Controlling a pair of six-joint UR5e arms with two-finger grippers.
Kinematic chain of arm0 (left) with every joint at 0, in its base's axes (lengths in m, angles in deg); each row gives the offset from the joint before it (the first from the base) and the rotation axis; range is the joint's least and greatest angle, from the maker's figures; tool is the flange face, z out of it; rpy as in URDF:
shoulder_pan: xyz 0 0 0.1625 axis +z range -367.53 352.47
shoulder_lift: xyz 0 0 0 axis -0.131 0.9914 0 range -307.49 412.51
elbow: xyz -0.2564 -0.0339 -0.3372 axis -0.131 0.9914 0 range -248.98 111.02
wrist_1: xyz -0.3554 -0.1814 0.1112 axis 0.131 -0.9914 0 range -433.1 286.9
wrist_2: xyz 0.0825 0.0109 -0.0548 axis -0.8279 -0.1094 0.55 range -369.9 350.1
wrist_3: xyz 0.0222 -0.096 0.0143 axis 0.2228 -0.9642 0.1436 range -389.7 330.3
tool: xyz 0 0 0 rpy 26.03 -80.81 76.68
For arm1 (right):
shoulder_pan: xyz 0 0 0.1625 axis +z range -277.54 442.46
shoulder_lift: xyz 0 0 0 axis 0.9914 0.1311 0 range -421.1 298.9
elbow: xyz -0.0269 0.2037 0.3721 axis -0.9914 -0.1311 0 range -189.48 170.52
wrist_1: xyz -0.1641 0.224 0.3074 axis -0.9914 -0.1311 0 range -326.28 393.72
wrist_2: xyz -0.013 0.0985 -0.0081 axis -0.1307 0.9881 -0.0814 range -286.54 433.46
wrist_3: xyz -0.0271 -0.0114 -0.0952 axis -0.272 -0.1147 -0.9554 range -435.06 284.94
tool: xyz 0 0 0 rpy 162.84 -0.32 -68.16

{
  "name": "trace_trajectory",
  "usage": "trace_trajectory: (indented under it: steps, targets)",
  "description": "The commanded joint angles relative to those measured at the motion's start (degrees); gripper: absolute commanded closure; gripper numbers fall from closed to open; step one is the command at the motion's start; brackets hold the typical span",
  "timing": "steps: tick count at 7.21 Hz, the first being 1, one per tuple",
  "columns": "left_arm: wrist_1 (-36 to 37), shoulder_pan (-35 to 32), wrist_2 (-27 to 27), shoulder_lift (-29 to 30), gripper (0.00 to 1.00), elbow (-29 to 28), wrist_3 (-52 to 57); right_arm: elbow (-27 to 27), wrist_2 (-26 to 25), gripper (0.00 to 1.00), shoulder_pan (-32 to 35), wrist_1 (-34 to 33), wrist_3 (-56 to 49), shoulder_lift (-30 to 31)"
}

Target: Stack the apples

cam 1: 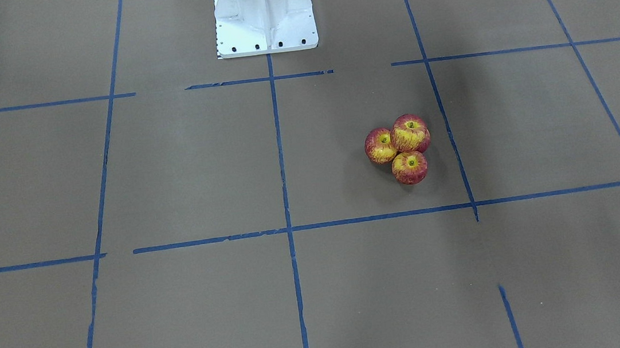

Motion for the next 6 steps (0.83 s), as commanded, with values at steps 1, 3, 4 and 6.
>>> trace_trajectory:
  steps: [1,3,4,6]
  targets:
    - [-0.4,0.0,0.2,-0.1,0.0,0.1,-0.1,0.0,0.0,0.0,0.0,0.0,0.0,0.0]
    - [-0.5,0.0,0.5,-0.2,0.0,0.7,-0.1,0.0,0.0,0.0,0.0,0.0,0.0,0.0]
    - [-0.5,0.0,0.5,-0.1,0.0,0.2,-0.1,0.0,0.0,0.0,0.0,0.0,0.0,0.0]
    - [-0.5,0.0,0.5,-0.1,0.0,0.0,0.0,0.0,0.0,0.0,0.0,0.0,0.0,0.0]
